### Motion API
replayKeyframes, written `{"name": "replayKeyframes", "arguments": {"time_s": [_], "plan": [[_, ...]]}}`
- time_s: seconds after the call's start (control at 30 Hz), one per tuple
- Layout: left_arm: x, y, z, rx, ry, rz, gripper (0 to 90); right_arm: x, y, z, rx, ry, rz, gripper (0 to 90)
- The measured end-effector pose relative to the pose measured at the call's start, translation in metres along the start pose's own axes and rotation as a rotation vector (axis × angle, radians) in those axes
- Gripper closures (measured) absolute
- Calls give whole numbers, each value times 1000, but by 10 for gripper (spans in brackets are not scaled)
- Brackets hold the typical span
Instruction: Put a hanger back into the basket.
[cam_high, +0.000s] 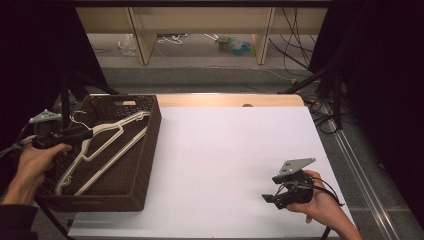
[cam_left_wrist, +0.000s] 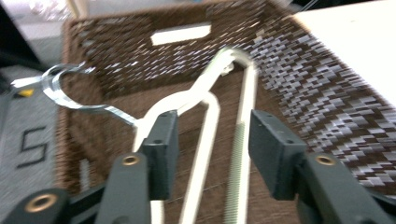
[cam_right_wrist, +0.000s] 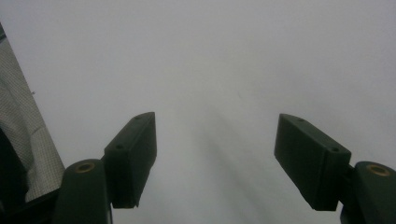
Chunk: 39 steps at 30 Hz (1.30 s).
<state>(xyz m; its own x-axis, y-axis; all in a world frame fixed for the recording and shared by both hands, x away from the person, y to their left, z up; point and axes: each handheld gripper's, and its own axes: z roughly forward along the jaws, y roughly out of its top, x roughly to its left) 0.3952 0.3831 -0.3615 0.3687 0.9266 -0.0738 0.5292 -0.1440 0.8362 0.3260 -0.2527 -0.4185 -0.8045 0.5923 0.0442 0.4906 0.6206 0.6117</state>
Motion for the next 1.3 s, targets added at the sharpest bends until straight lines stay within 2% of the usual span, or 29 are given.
{"name": "replayKeyframes", "arguments": {"time_s": [0.03,0.13,0.17,0.2,0.27,0.33,0.4,0.53,0.57,0.6,0.63,0.67,0.7,0.73,0.77,0.8,0.83,0.9,0.97,1.0,1.03,1.07,1.13,1.2,1.23,1.3], "plan": [[-6,0,-4,-9,0,-9,488,0,0,0,-2,0,-1,308],[-21,0,-14,-31,-8,36,426,0,0,1,-6,-7,1,306],[-28,0,-17,-41,0,38,414,1,-1,2,-17,-11,3,306],[-36,-1,-22,-56,3,57,411,1,-1,2,-13,-12,6,305],[-50,-2,-27,-82,-16,56,388,3,0,1,4,2,28,305],[-63,-4,-30,-102,-39,63,374,3,0,3,-10,-5,7,306],[-77,-7,-31,-121,-64,62,365,4,0,4,-20,-9,13,305],[-106,-13,-29,-131,-121,108,354,4,0,4,-27,-14,13,306],[-114,-14,-28,-136,-128,103,354,4,0,4,-30,-15,13,305],[-120,-15,-27,-146,-143,124,349,4,0,4,-33,-15,14,305],[-126,-16,-25,-163,-162,119,340,5,1,4,-33,-16,23,301],[-136,-17,-23,-171,-208,122,328,5,1,4,-35,-18,16,297],[-139,-17,-21,-181,-223,124,314,4,1,5,-46,-17,-4,292],[-148,-16,-18,-196,-248,146,311,5,1,4,-44,-14,2,291],[-155,-17,-16,-192,-255,160,306,5,2,3,-28,-2,12,291],[-162,-17,-13,-207,-269,164,295,5,2,3,-34,-8,6,290],[-166,-16,-12,-193,-285,187,287,5,1,4,-40,-11,6,290],[-179,-18,-7,-197,-314,189,280,6,2,3,-44,-9,18,286],[-190,-21,-2,-189,-342,176,256,5,1,5,-86,-22,1,283],[-194,-22,-1,-182,-347,166,245,5,1,5,-107,-30,-5,280],[-198,-23,1,-187,-352,173,235,5,2,3,-98,-25,3,278],[-203,-24,4,-189,-366,169,222,6,2,4,-118,-25,17,272],[-210,-27,8,-192,-383,173,200,5,3,3,-144,-31,4,264],[-215,-30,12,-190,-384,191,167,4,4,3,-173,-43,6,248],[-217,-32,15,-188,-385,205,170,4,4,3,-182,-38,15,239],[-221,-36,19,-189,-400,193,181,3,4,4,-214,-38,26,239]]}}
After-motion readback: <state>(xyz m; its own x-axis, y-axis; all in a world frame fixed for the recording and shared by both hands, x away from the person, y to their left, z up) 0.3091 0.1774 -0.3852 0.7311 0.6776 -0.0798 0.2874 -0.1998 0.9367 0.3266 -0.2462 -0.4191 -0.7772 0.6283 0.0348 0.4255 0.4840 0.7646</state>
